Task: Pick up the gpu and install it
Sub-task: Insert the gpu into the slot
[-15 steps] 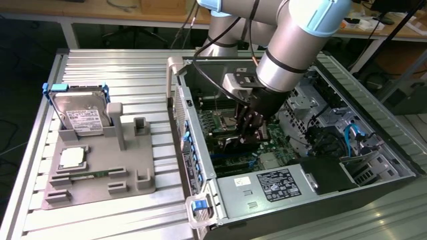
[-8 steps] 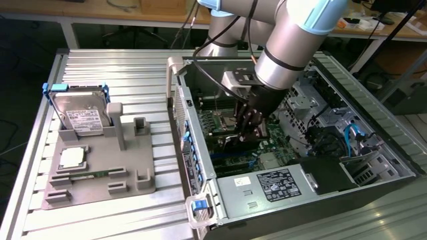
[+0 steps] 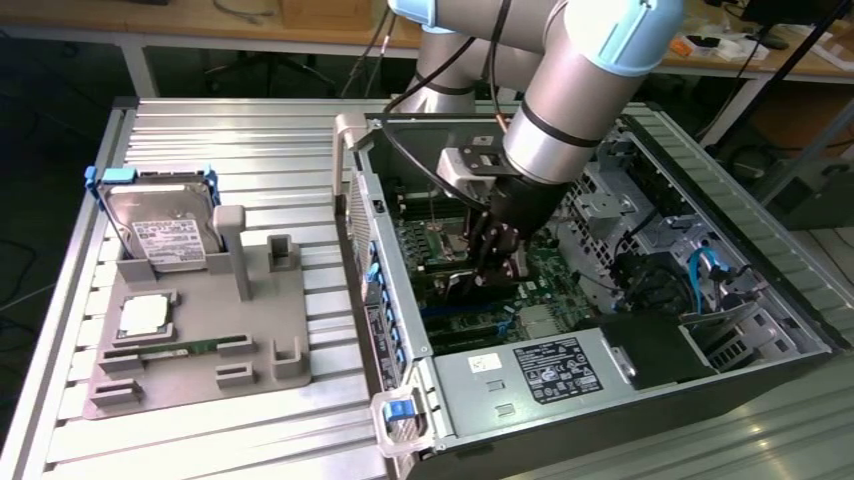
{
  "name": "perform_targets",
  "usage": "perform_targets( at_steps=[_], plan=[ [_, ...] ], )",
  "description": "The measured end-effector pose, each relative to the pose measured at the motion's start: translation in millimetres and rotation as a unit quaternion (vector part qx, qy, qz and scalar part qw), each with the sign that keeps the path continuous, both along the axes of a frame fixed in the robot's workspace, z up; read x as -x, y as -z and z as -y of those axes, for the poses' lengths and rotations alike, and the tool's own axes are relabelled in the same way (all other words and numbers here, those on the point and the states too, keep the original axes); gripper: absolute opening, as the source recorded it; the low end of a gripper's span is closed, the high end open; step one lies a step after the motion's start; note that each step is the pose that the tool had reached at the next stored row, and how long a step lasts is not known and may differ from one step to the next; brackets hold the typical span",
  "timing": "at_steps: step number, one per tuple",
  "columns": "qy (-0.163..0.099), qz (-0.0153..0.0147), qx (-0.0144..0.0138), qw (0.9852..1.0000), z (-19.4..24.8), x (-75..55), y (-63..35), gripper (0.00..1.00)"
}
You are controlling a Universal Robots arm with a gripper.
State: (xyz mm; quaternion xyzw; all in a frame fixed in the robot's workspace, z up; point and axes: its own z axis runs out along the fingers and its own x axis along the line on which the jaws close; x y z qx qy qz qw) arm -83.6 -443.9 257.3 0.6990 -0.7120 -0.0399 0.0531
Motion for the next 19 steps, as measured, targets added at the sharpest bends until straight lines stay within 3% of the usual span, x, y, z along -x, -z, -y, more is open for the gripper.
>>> perform_targets(
  at_steps=[14, 19],
  plan=[
    [0.0, -0.0001, 0.0002, 1.0, 1.0, 4.6, -3.4, 0.27],
    [0.0, -0.0022, 0.0002, 1.0, 1.2, 2.9, -3.4, 0.27]
  ],
)
